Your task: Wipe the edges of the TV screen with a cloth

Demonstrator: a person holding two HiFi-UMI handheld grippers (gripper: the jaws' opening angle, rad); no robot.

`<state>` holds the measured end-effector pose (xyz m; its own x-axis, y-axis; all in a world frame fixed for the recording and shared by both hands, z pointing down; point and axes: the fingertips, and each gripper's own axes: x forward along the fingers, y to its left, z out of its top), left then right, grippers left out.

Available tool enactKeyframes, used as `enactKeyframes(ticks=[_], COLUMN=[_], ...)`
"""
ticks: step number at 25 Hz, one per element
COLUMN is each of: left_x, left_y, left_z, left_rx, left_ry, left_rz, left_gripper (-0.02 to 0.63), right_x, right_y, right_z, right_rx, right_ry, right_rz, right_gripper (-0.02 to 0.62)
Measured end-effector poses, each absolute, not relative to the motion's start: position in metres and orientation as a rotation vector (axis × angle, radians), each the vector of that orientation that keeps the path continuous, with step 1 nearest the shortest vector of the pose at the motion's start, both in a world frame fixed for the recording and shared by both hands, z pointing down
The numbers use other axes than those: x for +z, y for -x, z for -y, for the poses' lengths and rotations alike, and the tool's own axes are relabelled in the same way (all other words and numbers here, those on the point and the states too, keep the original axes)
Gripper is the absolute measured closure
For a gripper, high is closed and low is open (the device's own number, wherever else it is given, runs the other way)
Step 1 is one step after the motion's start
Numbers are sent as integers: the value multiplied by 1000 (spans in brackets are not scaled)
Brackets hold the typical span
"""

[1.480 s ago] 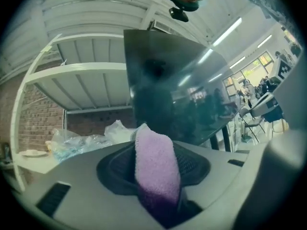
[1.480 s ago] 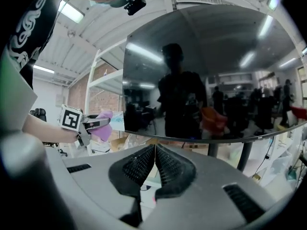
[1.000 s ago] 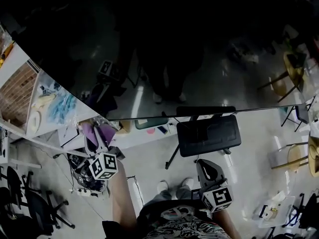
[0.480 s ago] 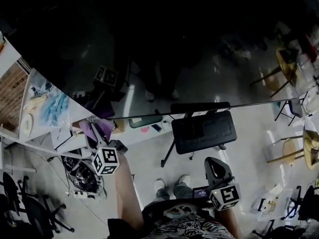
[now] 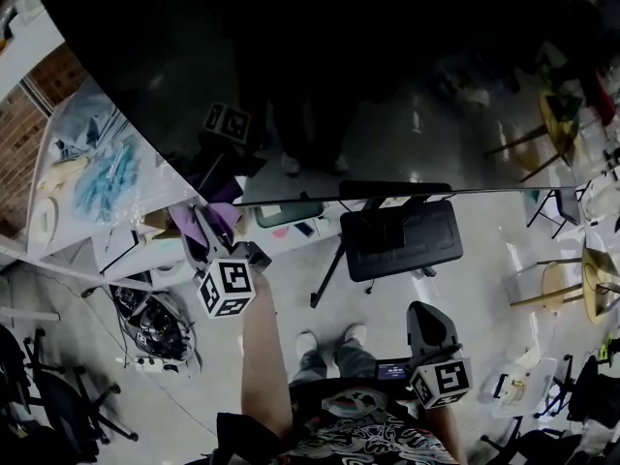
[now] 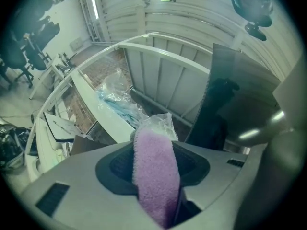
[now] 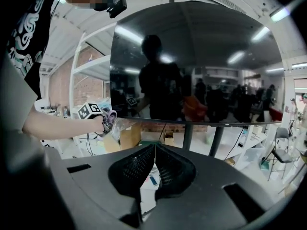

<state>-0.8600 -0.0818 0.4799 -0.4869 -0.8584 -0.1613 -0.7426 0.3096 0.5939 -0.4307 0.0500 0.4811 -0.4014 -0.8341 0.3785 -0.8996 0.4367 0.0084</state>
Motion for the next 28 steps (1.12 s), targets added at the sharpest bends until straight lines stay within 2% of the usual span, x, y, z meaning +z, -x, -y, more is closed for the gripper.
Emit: enactKeyframes(ticks=[9,28], left_x=[484,491], left_y=[846,837], left_z=[86,90], left_rx=[-890,-925], left_ry=[-1551,-1486], left_rz=[2308,2350], left_gripper=[428,430], right_x=[480,481], right_y=[447,399], right_z=[-57,-46], right_rx=[272,325], right_ry=[-1526,-1626], right_rz=[2319,2313], right_gripper=[566,565])
